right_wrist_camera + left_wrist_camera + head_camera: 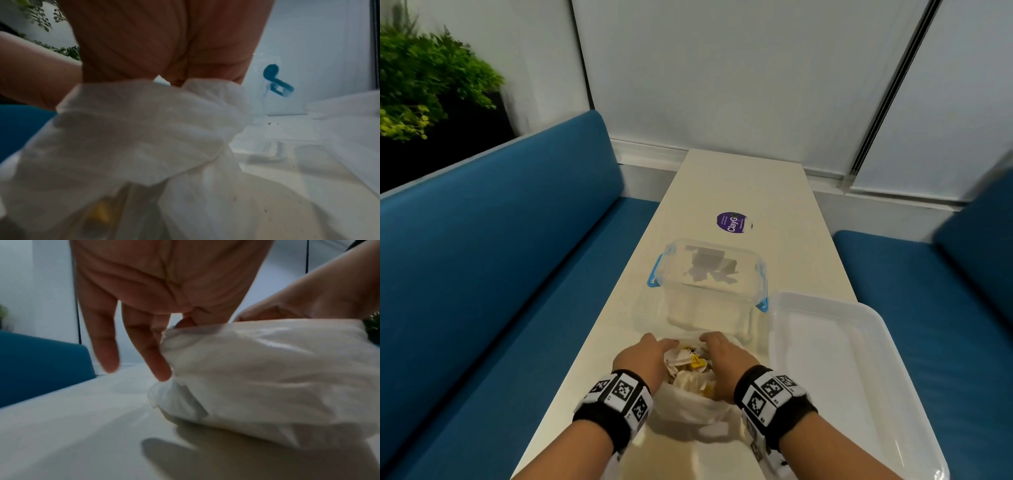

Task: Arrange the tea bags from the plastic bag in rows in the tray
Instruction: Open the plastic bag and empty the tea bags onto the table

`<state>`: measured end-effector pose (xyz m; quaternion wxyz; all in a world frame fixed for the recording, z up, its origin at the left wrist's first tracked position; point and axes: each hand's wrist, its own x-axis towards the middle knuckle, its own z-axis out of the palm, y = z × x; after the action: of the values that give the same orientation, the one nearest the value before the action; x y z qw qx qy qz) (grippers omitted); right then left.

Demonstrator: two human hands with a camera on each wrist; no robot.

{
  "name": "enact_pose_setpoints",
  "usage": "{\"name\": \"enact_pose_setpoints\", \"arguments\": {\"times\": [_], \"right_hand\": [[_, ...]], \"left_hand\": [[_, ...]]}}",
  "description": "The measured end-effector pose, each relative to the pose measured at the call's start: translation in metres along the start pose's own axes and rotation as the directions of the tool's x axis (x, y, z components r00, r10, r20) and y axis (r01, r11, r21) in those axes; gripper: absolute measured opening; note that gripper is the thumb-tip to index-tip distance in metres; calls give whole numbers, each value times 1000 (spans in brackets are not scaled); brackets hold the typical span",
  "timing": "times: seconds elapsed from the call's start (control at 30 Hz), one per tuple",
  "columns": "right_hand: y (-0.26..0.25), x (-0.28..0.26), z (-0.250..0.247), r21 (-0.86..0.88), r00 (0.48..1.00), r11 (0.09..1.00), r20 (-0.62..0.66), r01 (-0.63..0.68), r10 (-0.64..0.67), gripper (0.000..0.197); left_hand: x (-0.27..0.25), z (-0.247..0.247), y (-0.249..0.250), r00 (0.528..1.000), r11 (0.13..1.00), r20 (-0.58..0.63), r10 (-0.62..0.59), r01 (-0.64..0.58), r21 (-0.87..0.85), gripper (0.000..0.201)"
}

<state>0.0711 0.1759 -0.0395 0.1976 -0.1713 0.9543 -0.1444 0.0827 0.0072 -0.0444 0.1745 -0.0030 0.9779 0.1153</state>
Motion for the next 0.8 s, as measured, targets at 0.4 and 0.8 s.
{"name": "enact_pose_setpoints", "arguments": {"times": [0.4,0.8], "right_hand": [[-27,8,10,-320,965,915,-8,247,-263,44],[-24,1,21,-299,979,933,46,202,-197,54]], "left_hand": [[-12,-1,-1,989,940,-119,89,-123,-319,55],[-20,-2,-5,981,946,-182,67,-121,-302,55]]}}
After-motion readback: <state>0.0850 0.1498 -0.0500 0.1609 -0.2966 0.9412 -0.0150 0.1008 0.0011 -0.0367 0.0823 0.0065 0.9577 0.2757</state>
